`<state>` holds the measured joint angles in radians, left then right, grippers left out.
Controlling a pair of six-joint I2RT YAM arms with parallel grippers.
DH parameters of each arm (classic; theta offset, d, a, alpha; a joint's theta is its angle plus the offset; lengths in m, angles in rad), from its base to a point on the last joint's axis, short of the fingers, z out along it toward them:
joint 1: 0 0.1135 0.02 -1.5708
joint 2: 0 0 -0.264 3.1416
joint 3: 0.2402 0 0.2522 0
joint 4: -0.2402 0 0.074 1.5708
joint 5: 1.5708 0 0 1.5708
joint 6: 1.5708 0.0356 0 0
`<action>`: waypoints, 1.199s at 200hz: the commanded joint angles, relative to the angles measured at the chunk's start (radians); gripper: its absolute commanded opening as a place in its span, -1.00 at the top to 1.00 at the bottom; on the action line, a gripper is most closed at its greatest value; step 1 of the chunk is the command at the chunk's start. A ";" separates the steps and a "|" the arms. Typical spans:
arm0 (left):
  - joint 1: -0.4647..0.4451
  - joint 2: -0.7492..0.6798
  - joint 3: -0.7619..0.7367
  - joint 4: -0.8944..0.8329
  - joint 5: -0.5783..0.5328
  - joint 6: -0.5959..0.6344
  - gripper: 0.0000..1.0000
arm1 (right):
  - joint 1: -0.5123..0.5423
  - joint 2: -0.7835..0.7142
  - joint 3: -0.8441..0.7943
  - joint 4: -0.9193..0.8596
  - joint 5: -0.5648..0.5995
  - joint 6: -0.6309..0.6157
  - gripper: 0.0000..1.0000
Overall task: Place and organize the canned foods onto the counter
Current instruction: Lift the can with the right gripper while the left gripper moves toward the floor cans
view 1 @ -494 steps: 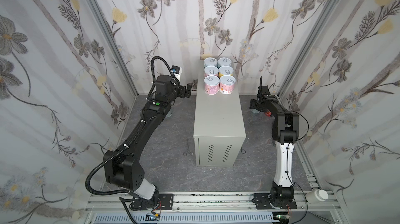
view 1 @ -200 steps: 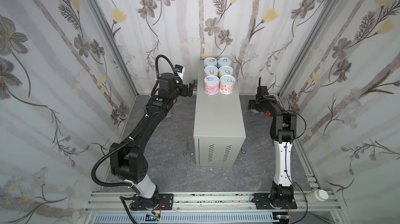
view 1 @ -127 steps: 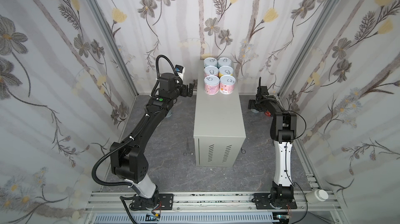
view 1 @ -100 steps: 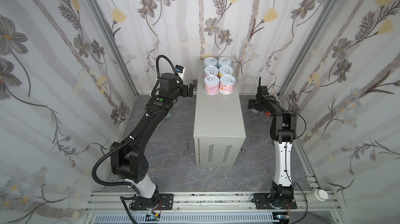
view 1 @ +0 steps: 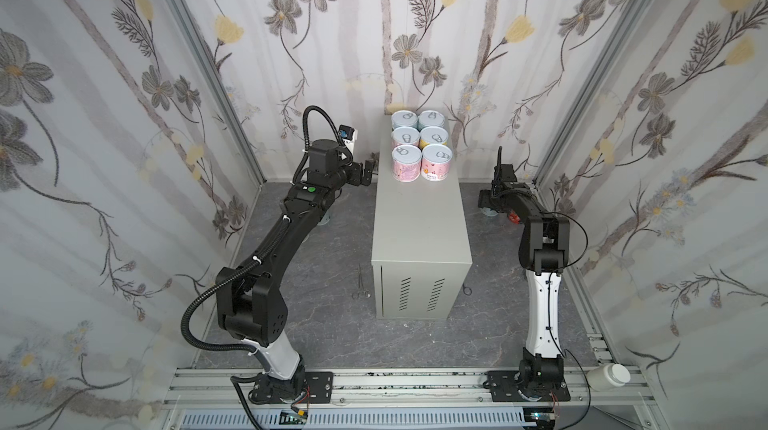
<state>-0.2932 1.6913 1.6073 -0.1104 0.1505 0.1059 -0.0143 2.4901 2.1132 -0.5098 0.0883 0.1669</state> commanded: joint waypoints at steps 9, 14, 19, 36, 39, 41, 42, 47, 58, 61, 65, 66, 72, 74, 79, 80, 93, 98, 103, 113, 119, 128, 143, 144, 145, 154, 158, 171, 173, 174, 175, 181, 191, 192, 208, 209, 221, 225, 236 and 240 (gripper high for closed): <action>0.001 0.004 0.014 0.000 0.008 0.013 -1.00 | -0.001 0.003 0.008 0.014 0.001 -0.002 -0.40; 0.001 0.004 0.014 -0.001 0.006 0.012 -1.00 | -0.001 0.001 0.008 0.014 -0.002 -0.005 -0.37; 0.001 0.003 0.015 -0.003 0.006 0.012 -1.00 | -0.001 -0.001 0.008 0.013 -0.004 -0.006 -0.35; 0.000 -0.003 0.017 -0.008 0.004 0.014 -1.00 | -0.001 -0.014 0.008 0.011 -0.013 -0.005 -0.27; 0.000 -0.005 0.016 -0.009 0.004 0.014 -1.00 | -0.001 -0.017 0.008 0.010 -0.015 -0.004 -0.25; 0.001 -0.006 0.017 -0.011 0.004 0.014 -1.00 | -0.001 -0.019 0.008 0.010 -0.017 -0.004 -0.24; 0.001 -0.006 0.017 -0.012 0.004 0.015 -1.00 | -0.001 -0.020 0.008 0.010 -0.017 -0.004 -0.24; 0.000 -0.008 0.017 -0.016 0.007 0.016 -1.00 | -0.001 -0.026 0.008 0.009 -0.019 -0.004 -0.22; 0.001 -0.013 0.018 -0.027 0.009 0.021 -1.00 | -0.001 -0.038 0.008 0.007 -0.028 -0.007 -0.16; 0.001 -0.014 0.017 -0.030 0.008 0.021 -1.00 | -0.001 -0.041 0.008 0.005 -0.029 -0.008 -0.16; 0.000 -0.015 0.017 -0.034 0.007 0.020 -1.00 | -0.001 -0.046 0.008 0.002 -0.032 -0.010 -0.14; 0.000 -0.015 0.017 -0.035 0.006 0.020 -1.00 | -0.001 -0.046 0.008 0.002 -0.032 -0.010 -0.14; 0.001 -0.017 0.014 -0.039 0.003 0.020 -1.00 | -0.001 -0.055 0.008 -0.002 -0.034 -0.013 -0.12; 0.002 -0.018 0.014 -0.042 0.003 0.021 -1.00 | -0.001 -0.059 0.008 -0.003 -0.035 -0.015 -0.11; 0.002 -0.020 0.012 -0.045 0.001 0.021 -1.00 | 0.000 -0.064 0.008 -0.008 -0.034 -0.016 -0.10; 0.002 -0.021 0.011 -0.046 0.000 0.021 -1.00 | 0.000 -0.066 0.008 -0.009 -0.034 -0.017 -0.09; 0.003 -0.030 0.002 -0.051 -0.004 0.020 -1.00 | 0.002 -0.088 0.008 -0.023 -0.035 -0.023 -0.05; 0.005 -0.034 -0.002 -0.051 -0.005 0.020 -1.00 | 0.002 -0.095 0.008 -0.028 -0.033 -0.023 -0.04; 0.006 -0.038 -0.008 -0.051 -0.005 0.018 -1.00 | 0.002 -0.103 0.008 -0.035 -0.033 -0.023 -0.03; 0.012 -0.046 -0.019 -0.051 -0.005 0.016 -1.00 | 0.003 -0.121 0.008 -0.046 -0.035 -0.024 -0.02; 0.016 -0.050 -0.022 -0.056 -0.001 0.013 -1.00 | 0.005 -0.131 0.008 -0.054 -0.035 -0.026 -0.01; 0.025 -0.052 -0.026 -0.067 0.015 0.011 -1.00 | 0.008 -0.147 0.008 -0.064 -0.033 -0.029 0.00; 0.038 -0.054 -0.029 -0.088 0.025 0.002 -1.00 | 0.014 -0.174 0.008 -0.079 -0.030 -0.033 0.02; 0.040 -0.054 -0.030 -0.089 0.026 0.002 -1.00 | 0.014 -0.175 0.008 -0.080 -0.030 -0.033 0.02; 0.041 -0.054 -0.031 -0.091 0.026 0.001 -1.00 | 0.015 -0.178 0.008 -0.081 -0.030 -0.033 0.02; 0.045 -0.060 -0.040 -0.097 0.024 -0.001 -1.00 | 0.020 -0.194 0.008 -0.092 -0.027 -0.037 0.04; 0.046 -0.064 -0.044 -0.097 0.023 -0.001 -1.00 | 0.023 -0.201 0.008 -0.096 -0.025 -0.038 0.04; 0.052 -0.078 -0.066 -0.094 0.020 -0.002 -1.00 | 0.030 -0.228 0.008 -0.112 -0.019 -0.041 0.04; 0.053 -0.081 -0.069 -0.094 0.020 -0.001 -1.00 | 0.031 -0.232 0.008 -0.113 -0.019 -0.041 0.04; 0.053 -0.082 -0.070 -0.094 0.021 -0.001 -1.00 | 0.032 -0.234 0.008 -0.115 -0.019 -0.041 0.04; 0.054 -0.083 -0.072 -0.094 0.021 -0.001 -1.00 | 0.032 -0.236 0.008 -0.116 -0.018 -0.041 0.05; 0.058 -0.090 -0.080 -0.094 0.023 -0.001 -1.00 | 0.036 -0.250 0.008 -0.124 -0.016 -0.043 0.05; 0.065 -0.102 -0.098 -0.092 0.025 0.000 -1.00 | 0.042 -0.272 0.008 -0.135 -0.012 -0.043 0.06; 0.066 -0.103 -0.099 -0.092 0.026 -0.001 -1.00 | 0.043 -0.275 0.008 -0.136 -0.011 -0.043 0.06; 0.080 -0.125 -0.125 -0.091 0.030 -0.001 -1.00 | 0.055 -0.316 0.008 -0.156 -0.006 -0.043 0.07; 0.081 -0.127 -0.127 -0.091 0.030 -0.001 -1.00 | 0.056 -0.318 0.008 -0.158 -0.005 -0.043 0.07; 0.095 -0.145 -0.150 -0.088 0.035 -0.002 -1.00 | 0.065 -0.347 0.008 -0.173 -0.001 -0.045 0.11; 0.101 -0.150 -0.159 -0.087 0.040 0.000 -1.00 | 0.068 -0.357 0.008 -0.177 -0.001 -0.046 0.12; 0.117 -0.157 -0.180 -0.100 0.059 0.012 -1.00 | 0.076 -0.379 0.008 -0.190 -0.004 -0.053 0.14; 0.121 -0.158 -0.185 -0.106 0.057 0.014 -1.00 | 0.080 -0.388 0.008 -0.195 -0.005 -0.057 0.14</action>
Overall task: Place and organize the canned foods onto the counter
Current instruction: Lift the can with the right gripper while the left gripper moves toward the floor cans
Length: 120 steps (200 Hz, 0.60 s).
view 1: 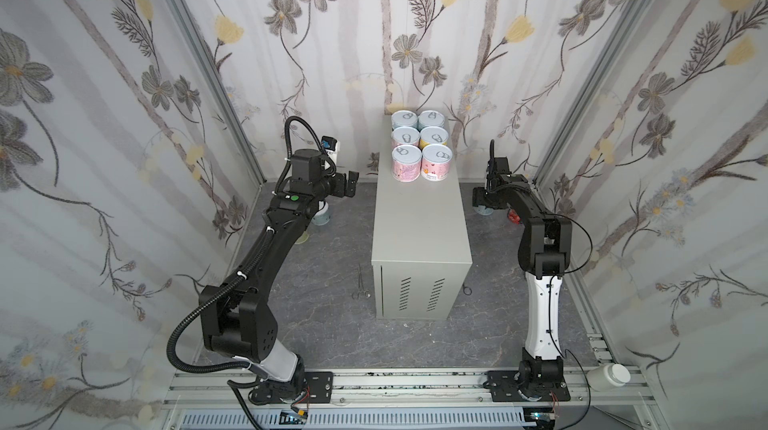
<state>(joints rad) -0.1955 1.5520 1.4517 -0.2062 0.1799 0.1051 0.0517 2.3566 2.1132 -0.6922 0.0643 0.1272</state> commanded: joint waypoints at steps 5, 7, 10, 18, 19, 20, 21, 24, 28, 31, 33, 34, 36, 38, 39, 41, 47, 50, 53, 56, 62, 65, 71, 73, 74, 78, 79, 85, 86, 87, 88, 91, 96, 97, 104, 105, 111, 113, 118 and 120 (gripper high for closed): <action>0.028 -0.018 -0.035 -0.018 0.022 0.018 -1.00 | 0.019 -0.265 0.008 -0.020 0.019 -0.023 0.15; 0.030 -0.018 -0.039 -0.021 0.021 0.019 -1.00 | 0.020 -0.267 0.008 -0.023 0.019 -0.026 0.16; 0.033 -0.019 -0.043 -0.024 0.019 0.020 -1.00 | 0.023 -0.275 0.008 -0.027 0.019 -0.028 0.16; 0.041 -0.021 -0.058 -0.028 0.011 0.019 -1.00 | 0.033 -0.294 0.008 -0.038 0.024 -0.035 0.16; 0.042 -0.022 -0.060 -0.028 0.011 0.019 -1.00 | 0.033 -0.297 0.008 -0.040 0.025 -0.035 0.17; 0.043 -0.022 -0.061 -0.028 0.010 0.019 -1.00 | 0.035 -0.300 0.008 -0.041 0.026 -0.035 0.17; 0.044 -0.023 -0.064 -0.028 0.009 0.019 -1.00 | 0.035 -0.303 0.008 -0.042 0.027 -0.036 0.17; 0.047 -0.025 -0.071 -0.028 0.009 0.020 -1.00 | 0.040 -0.311 0.008 -0.046 0.029 -0.037 0.18; 0.051 -0.029 -0.081 -0.025 0.009 0.018 -1.00 | 0.045 -0.323 0.008 -0.050 0.034 -0.038 0.18; 0.054 -0.032 -0.090 -0.021 0.010 0.018 -1.00 | 0.048 -0.333 0.008 -0.054 0.037 -0.038 0.18; 0.055 -0.035 -0.096 -0.018 0.010 0.018 -1.00 | 0.051 -0.337 0.008 -0.056 0.040 -0.038 0.18; 0.056 -0.036 -0.098 -0.016 0.010 0.018 -1.00 | 0.053 -0.340 0.008 -0.057 0.042 -0.038 0.18; 0.058 -0.037 -0.104 -0.014 0.010 0.018 -1.00 | 0.054 -0.347 0.008 -0.058 0.043 -0.038 0.18; 0.060 -0.039 -0.110 -0.010 0.011 0.018 -1.00 | 0.057 -0.353 0.008 -0.060 0.045 -0.039 0.18; 0.060 -0.040 -0.113 -0.008 0.012 0.018 -1.00 | 0.058 -0.354 0.008 -0.061 0.046 -0.038 0.18; 0.062 -0.042 -0.119 -0.003 0.012 0.017 -1.00 | 0.060 -0.359 0.008 -0.063 0.047 -0.038 0.19; 0.066 -0.046 -0.135 0.007 0.015 0.016 -1.00 | 0.065 -0.377 0.008 -0.067 0.048 -0.038 0.19; 0.068 -0.047 -0.142 0.010 0.018 0.017 -1.00 | 0.068 -0.385 0.008 -0.070 0.048 -0.038 0.20; 0.069 -0.047 -0.147 0.015 0.019 0.018 -1.00 | 0.069 -0.395 0.008 -0.071 0.048 -0.037 0.22; 0.070 -0.047 -0.150 0.017 0.020 0.019 -1.00 | 0.072 -0.403 0.009 -0.074 0.047 -0.037 0.22; 0.071 -0.046 -0.151 0.019 0.018 0.021 -1.00 | 0.075 -0.419 0.013 -0.081 0.041 -0.036 0.23; 0.071 -0.044 -0.151 0.019 0.017 0.021 -1.00 | 0.077 -0.427 0.017 -0.088 0.038 -0.034 0.23; 0.072 -0.040 -0.151 0.018 0.016 0.023 -1.00 | 0.080 -0.439 0.030 -0.104 0.033 -0.031 0.23; 0.073 -0.039 -0.164 0.018 0.015 0.023 -1.00 | 0.081 -0.443 0.034 -0.111 0.033 -0.031 0.23; 0.073 -0.039 -0.170 0.018 0.014 0.023 -1.00 | 0.082 -0.445 0.036 -0.113 0.032 -0.031 0.22; 0.072 -0.039 -0.178 0.019 0.012 0.022 -1.00 | 0.087 -0.455 0.045 -0.123 0.032 -0.031 0.23; 0.072 -0.038 -0.179 0.020 0.011 0.021 -1.00 | 0.088 -0.457 0.046 -0.127 0.032 -0.031 0.23; 0.074 -0.038 -0.184 0.025 0.006 0.018 -1.00 | 0.094 -0.472 0.055 -0.141 0.035 -0.031 0.22; 0.073 -0.037 -0.185 0.026 0.005 0.017 -1.00 | 0.096 -0.476 0.056 -0.143 0.036 -0.031 0.22; 0.074 -0.038 -0.186 0.026 0.005 0.017 -1.00 | 0.097 -0.478 0.057 -0.145 0.036 -0.031 0.21; 0.074 -0.037 -0.187 0.027 0.006 0.016 -1.00 | 0.099 -0.481 0.059 -0.148 0.037 -0.031 0.21; 0.074 -0.037 -0.188 0.029 0.005 0.015 -1.00 | 0.102 -0.490 0.063 -0.154 0.040 -0.031 0.21; 0.074 -0.035 -0.191 0.031 0.006 0.015 -1.00 | 0.109 -0.503 0.068 -0.165 0.043 -0.031 0.20; 0.074 -0.036 -0.191 0.031 0.006 0.015 -1.00 | 0.109 -0.506 0.069 -0.167 0.043 -0.031 0.20; 0.074 -0.034 -0.190 0.030 0.009 0.013 -1.00 | 0.119 -0.525 0.075 -0.180 0.045 -0.029 0.19; 0.074 -0.033 -0.189 0.030 0.009 0.012 -1.00 | 0.120 -0.528 0.076 -0.181 0.046 -0.029 0.19; 0.074 -0.032 -0.188 0.028 0.012 0.013 -1.00 | 0.129 -0.544 0.081 -0.194 0.047 -0.027 0.19; 0.074 -0.032 -0.186 0.027 0.013 0.012 -1.00 | 0.132 -0.549 0.083 -0.198 0.047 -0.026 0.19; 0.074 -0.030 -0.185 0.025 0.015 0.012 -1.00 | 0.141 -0.564 0.086 -0.207 0.048 -0.024 0.18; 0.074 -0.031 -0.185 0.025 0.015 0.012 -1.00 | 0.144 -0.570 0.088 -0.211 0.049 -0.023 0.18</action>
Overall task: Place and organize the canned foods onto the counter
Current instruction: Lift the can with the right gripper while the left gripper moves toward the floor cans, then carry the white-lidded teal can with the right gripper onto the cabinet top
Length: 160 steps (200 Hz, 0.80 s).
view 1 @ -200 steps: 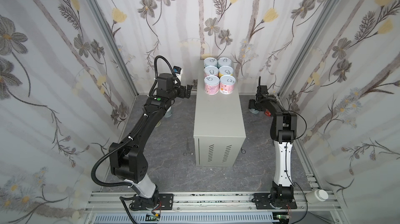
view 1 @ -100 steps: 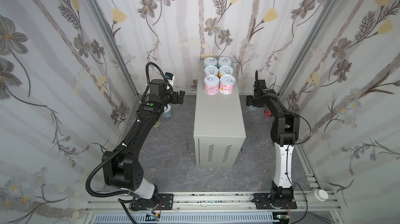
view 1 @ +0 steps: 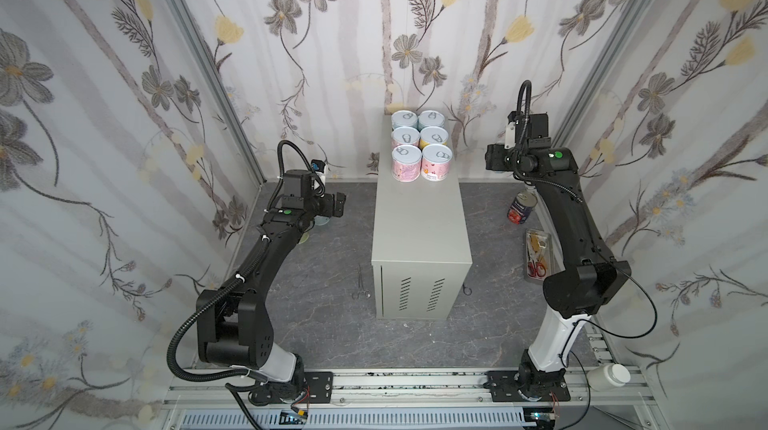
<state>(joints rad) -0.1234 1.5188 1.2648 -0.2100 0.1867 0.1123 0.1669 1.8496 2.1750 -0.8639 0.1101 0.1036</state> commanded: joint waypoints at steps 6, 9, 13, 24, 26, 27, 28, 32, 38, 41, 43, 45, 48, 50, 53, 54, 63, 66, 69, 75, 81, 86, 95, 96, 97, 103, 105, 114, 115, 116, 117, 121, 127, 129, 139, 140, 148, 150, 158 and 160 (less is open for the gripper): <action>0.002 0.002 0.002 0.029 0.007 0.004 -1.00 | 0.040 -0.079 0.029 -0.049 0.004 0.002 0.17; 0.002 0.001 0.003 0.029 0.006 0.004 -1.00 | 0.046 -0.087 0.031 -0.053 0.004 0.002 0.17; 0.002 0.001 0.002 0.028 0.007 0.004 -1.00 | 0.054 -0.097 0.033 -0.060 0.006 0.003 0.17; 0.002 0.000 0.002 0.026 0.006 0.004 -1.00 | 0.075 -0.127 0.038 -0.076 0.009 0.005 0.16; 0.002 0.001 0.002 0.026 0.006 0.005 -1.00 | 0.078 -0.131 0.040 -0.078 0.009 0.005 0.16; 0.001 0.001 0.002 0.026 0.006 0.005 -1.00 | 0.080 -0.134 0.041 -0.079 0.008 0.006 0.16; 0.002 0.001 0.002 0.026 0.007 0.005 -1.00 | 0.081 -0.137 0.041 -0.081 0.007 0.006 0.16; 0.002 0.000 0.001 0.026 0.007 0.005 -1.00 | 0.088 -0.145 0.044 -0.088 0.003 0.008 0.16; 0.002 0.000 0.001 0.026 0.006 0.005 -1.00 | 0.094 -0.158 0.050 -0.097 -0.007 0.010 0.16; 0.002 0.000 0.000 0.026 0.006 0.004 -1.00 | 0.099 -0.164 0.053 -0.103 -0.011 0.013 0.15; 0.002 0.000 0.001 0.026 0.006 0.004 -1.00 | 0.100 -0.169 0.055 -0.107 -0.013 0.015 0.16; 0.002 0.000 0.001 0.026 0.007 0.003 -1.00 | 0.101 -0.173 0.055 -0.110 -0.015 0.017 0.16; 0.002 0.001 0.001 0.026 0.007 0.004 -1.00 | 0.104 -0.180 0.057 -0.113 -0.018 0.018 0.15; 0.002 0.001 0.001 0.026 0.007 0.003 -1.00 | 0.108 -0.185 0.057 -0.115 -0.021 0.020 0.16; 0.001 0.001 0.001 0.026 0.008 0.002 -1.00 | 0.111 -0.193 0.057 -0.117 -0.024 0.022 0.15; 0.002 0.001 0.001 0.026 0.008 0.001 -1.00 | 0.112 -0.195 0.057 -0.118 -0.025 0.022 0.15; 0.002 0.001 0.003 0.024 0.015 -0.003 -1.00 | 0.122 -0.216 0.057 -0.129 -0.038 0.026 0.15; 0.002 0.001 0.004 0.024 0.017 -0.003 -1.00 | 0.126 -0.223 0.057 -0.133 -0.043 0.027 0.15; 0.002 0.001 0.004 0.024 0.020 -0.005 -1.00 | 0.131 -0.229 0.057 -0.138 -0.046 0.027 0.15; 0.002 0.001 0.003 0.024 0.024 -0.006 -1.00 | 0.141 -0.241 0.057 -0.146 -0.049 0.028 0.15; 0.002 0.002 0.002 0.024 0.026 -0.006 -1.00 | 0.151 -0.247 0.057 -0.154 -0.050 0.029 0.15; 0.002 0.002 0.003 0.023 0.028 -0.008 -1.00 | 0.162 -0.248 0.056 -0.162 -0.054 0.028 0.14; 0.002 0.003 0.002 0.023 0.027 -0.006 -1.00 | 0.183 -0.280 0.057 -0.173 -0.053 0.025 0.14; 0.002 0.003 0.002 0.023 0.027 -0.006 -1.00 | 0.185 -0.282 0.057 -0.175 -0.052 0.024 0.14; 0.002 0.003 0.002 0.022 0.027 -0.006 -1.00 | 0.188 -0.284 0.057 -0.177 -0.050 0.024 0.14; 0.002 0.003 0.002 0.020 0.025 -0.005 -1.00 | 0.204 -0.291 0.057 -0.185 -0.043 0.021 0.14; 0.001 0.004 0.003 0.019 0.025 -0.004 -1.00 | 0.210 -0.293 0.057 -0.188 -0.042 0.021 0.14; 0.002 0.005 0.005 0.014 0.022 -0.004 -1.00 | 0.229 -0.301 0.057 -0.200 -0.040 0.021 0.13; 0.002 0.005 0.005 0.013 0.022 -0.003 -1.00 | 0.231 -0.301 0.057 -0.201 -0.040 0.021 0.13; 0.002 0.005 0.005 0.013 0.022 -0.003 -1.00 | 0.234 -0.302 0.057 -0.203 -0.040 0.021 0.13; 0.002 0.005 0.005 0.012 0.021 -0.003 -1.00 | 0.236 -0.303 0.057 -0.204 -0.040 0.022 0.13; 0.002 0.006 0.007 0.011 0.022 -0.003 -1.00 | 0.245 -0.306 0.057 -0.211 -0.038 0.025 0.13; 0.001 0.006 0.007 0.011 0.022 -0.003 -1.00 | 0.258 -0.309 0.057 -0.221 -0.036 0.027 0.13; 0.001 0.006 0.007 0.011 0.023 -0.003 -1.00 | 0.263 -0.311 0.057 -0.225 -0.035 0.027 0.13; 0.002 0.006 0.008 0.011 0.026 -0.005 -1.00 | 0.291 -0.313 0.057 -0.244 -0.017 0.032 0.13; 0.002 0.006 0.008 0.010 0.026 -0.005 -1.00 | 0.294 -0.313 0.057 -0.244 -0.015 0.033 0.13; 0.002 0.007 0.008 0.010 0.029 -0.008 -1.00 | 0.314 -0.313 0.057 -0.259 -0.006 0.035 0.13; 0.002 0.008 0.008 0.010 0.029 -0.008 -1.00 | 0.320 -0.313 0.057 -0.262 -0.003 0.036 0.13; 0.002 0.007 0.008 0.010 0.033 -0.009 -1.00 | 0.341 -0.311 0.056 -0.270 0.007 0.040 0.13; 0.002 0.007 0.008 0.009 0.032 -0.008 -1.00 | 0.346 -0.310 0.057 -0.271 0.009 0.041 0.13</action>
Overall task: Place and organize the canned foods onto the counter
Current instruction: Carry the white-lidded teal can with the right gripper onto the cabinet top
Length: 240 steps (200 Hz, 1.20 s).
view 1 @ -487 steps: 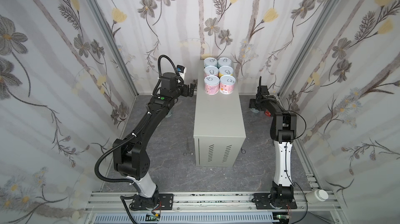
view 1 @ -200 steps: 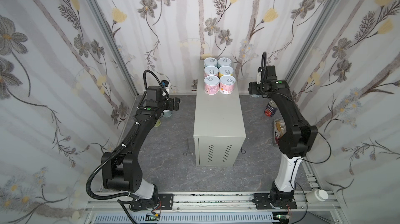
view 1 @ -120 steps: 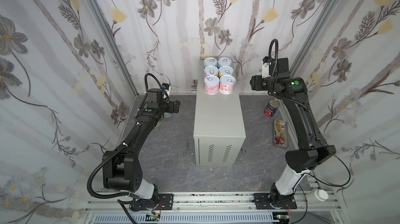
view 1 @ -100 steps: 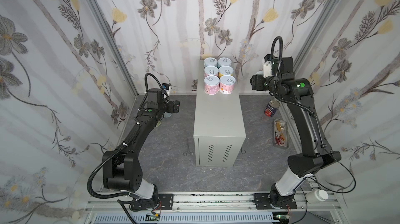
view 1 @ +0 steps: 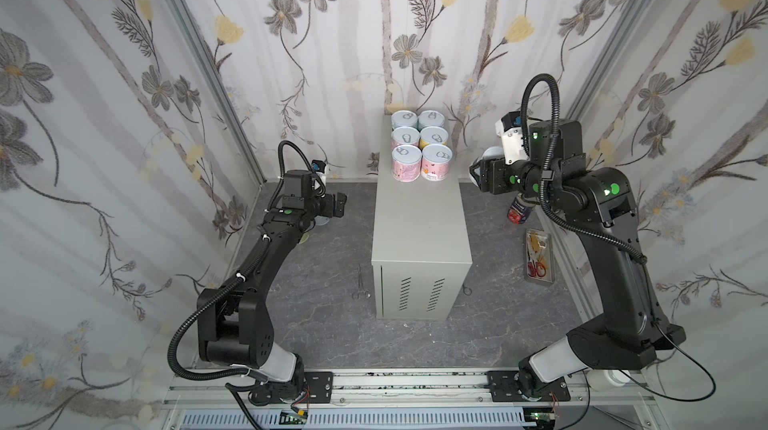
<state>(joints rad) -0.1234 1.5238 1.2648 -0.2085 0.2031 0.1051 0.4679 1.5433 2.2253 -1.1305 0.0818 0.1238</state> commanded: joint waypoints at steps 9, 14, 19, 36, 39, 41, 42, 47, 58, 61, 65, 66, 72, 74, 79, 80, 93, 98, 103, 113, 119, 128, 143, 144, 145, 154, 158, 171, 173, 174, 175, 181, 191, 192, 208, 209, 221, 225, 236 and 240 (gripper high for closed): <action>0.002 0.004 0.008 0.008 0.017 -0.003 -1.00 | 0.066 0.000 0.006 -0.009 0.041 0.023 0.13; 0.002 0.004 0.008 0.008 0.018 -0.004 -1.00 | 0.078 0.004 0.007 -0.011 0.044 0.023 0.13; 0.002 0.004 0.009 0.008 0.018 -0.004 -1.00 | 0.089 0.007 0.007 -0.013 0.046 0.025 0.13; 0.002 0.003 0.008 0.005 0.019 -0.003 -1.00 | 0.125 0.023 0.007 -0.016 0.050 0.024 0.13; 0.002 0.001 0.008 0.004 0.019 -0.003 -1.00 | 0.131 0.027 0.007 -0.017 0.051 0.023 0.12; 0.002 0.001 0.008 0.004 0.019 -0.003 -1.00 | 0.135 0.030 0.007 -0.018 0.051 0.022 0.12; 0.002 0.002 0.008 0.003 0.019 -0.004 -1.00 | 0.136 0.031 0.007 -0.018 0.052 0.022 0.12; 0.002 0.000 0.008 0.003 0.017 -0.002 -1.00 | 0.143 0.038 0.007 -0.020 0.054 0.018 0.12; 0.002 -0.001 0.007 -0.001 0.016 -0.001 -1.00 | 0.154 0.046 0.007 -0.024 0.055 0.011 0.11; 0.002 -0.002 0.008 -0.002 0.014 0.001 -1.00 | 0.156 0.045 0.007 -0.024 0.057 0.009 0.11; 0.001 -0.002 0.008 -0.003 0.015 0.001 -1.00 | 0.159 0.045 0.007 -0.025 0.058 0.006 0.11; 0.002 -0.001 0.008 -0.003 0.015 0.002 -1.00 | 0.160 0.045 0.007 -0.025 0.058 0.005 0.11; 0.001 -0.001 0.011 -0.007 0.013 0.003 -1.00 | 0.162 0.073 0.007 -0.024 0.058 0.000 0.10; 0.002 -0.002 0.011 -0.008 0.013 0.003 -1.00 | 0.163 0.077 0.007 -0.023 0.057 -0.001 0.10; 0.002 -0.002 0.014 -0.012 0.013 0.006 -1.00 | 0.165 0.080 0.007 -0.022 0.058 -0.006 0.10; 0.002 -0.002 0.014 -0.013 0.013 0.006 -1.00 | 0.164 0.081 0.007 -0.022 0.058 -0.007 0.10; 0.002 -0.004 0.018 -0.022 0.009 0.010 -1.00 | 0.166 0.090 0.010 -0.020 0.058 -0.017 0.09; 0.002 -0.006 0.016 -0.024 0.010 0.012 -1.00 | 0.166 0.095 0.011 -0.019 0.056 -0.019 0.09; 0.002 -0.007 0.016 -0.027 0.008 0.014 -1.00 | 0.168 0.098 0.011 -0.018 0.056 -0.022 0.09; 0.001 -0.012 0.012 -0.029 0.003 0.017 -1.00 | 0.170 0.104 0.011 -0.016 0.055 -0.025 0.09; 0.001 -0.015 0.007 -0.029 0.001 0.019 -1.00 | 0.170 0.110 0.011 -0.014 0.055 -0.028 0.09; 0.001 -0.016 0.003 -0.028 -0.003 0.021 -1.00 | 0.170 0.116 0.011 -0.010 0.055 -0.031 0.09; 0.002 -0.014 0.000 -0.029 -0.004 0.022 -1.00 | 0.173 0.126 0.011 -0.004 0.052 -0.037 0.09; 0.002 -0.014 0.000 -0.028 -0.004 0.021 -1.00 | 0.173 0.127 0.012 -0.004 0.052 -0.038 0.09; 0.002 -0.014 0.001 -0.030 -0.004 0.021 -1.00 | 0.173 0.128 0.012 -0.003 0.052 -0.038 0.09; 0.002 -0.012 0.001 -0.030 -0.002 0.021 -1.00 | 0.173 0.136 0.016 -0.003 0.049 -0.042 0.08; 0.002 -0.011 0.002 -0.031 -0.003 0.021 -1.00 | 0.175 0.140 0.019 -0.004 0.046 -0.044 0.08; 0.002 -0.009 0.004 -0.032 -0.002 0.022 -1.00 | 0.177 0.155 0.032 -0.013 0.044 -0.048 0.08; 0.002 -0.008 0.004 -0.032 -0.002 0.021 -1.00 | 0.177 0.157 0.032 -0.014 0.045 -0.050 0.08; 0.002 -0.008 0.004 -0.032 -0.002 0.021 -1.00 | 0.177 0.158 0.033 -0.014 0.045 -0.050 0.08; 0.002 -0.008 0.004 -0.032 -0.002 0.022 -1.00 | 0.177 0.159 0.034 -0.015 0.045 -0.050 0.08; 0.002 -0.007 0.004 -0.034 -0.004 0.023 -1.00 | 0.179 0.162 0.034 -0.016 0.048 -0.052 0.08; 0.002 -0.006 0.004 -0.035 -0.005 0.022 -1.00 | 0.179 0.168 0.034 -0.018 0.051 -0.056 0.08; 0.002 -0.006 0.004 -0.035 -0.005 0.022 -1.00 | 0.179 0.168 0.034 -0.018 0.052 -0.056 0.08; 0.002 -0.007 0.004 -0.035 -0.006 0.022 -1.00 | 0.179 0.174 0.034 -0.014 0.056 -0.059 0.07; 0.002 -0.007 0.004 -0.035 -0.007 0.022 -1.00 | 0.179 0.175 0.034 -0.014 0.056 -0.059 0.07; 0.002 -0.007 0.004 -0.035 -0.007 0.022 -1.00 | 0.179 0.178 0.034 -0.011 0.056 -0.061 0.05; 0.002 -0.007 0.004 -0.035 -0.007 0.022 -1.00 | 0.179 0.179 0.034 -0.010 0.056 -0.061 0.04; 0.002 -0.006 0.004 -0.037 -0.007 0.022 -1.00 | 0.179 0.182 0.034 -0.009 0.053 -0.062 0.01; 0.002 -0.007 0.004 -0.037 -0.007 0.024 -1.00 | 0.180 0.184 0.034 -0.008 0.053 -0.062 -0.01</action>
<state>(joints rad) -0.1226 1.5162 1.2675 -0.2451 0.2020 0.1135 0.6460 1.7187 2.2532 -1.1606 0.1200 0.0750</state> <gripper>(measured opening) 0.998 0.743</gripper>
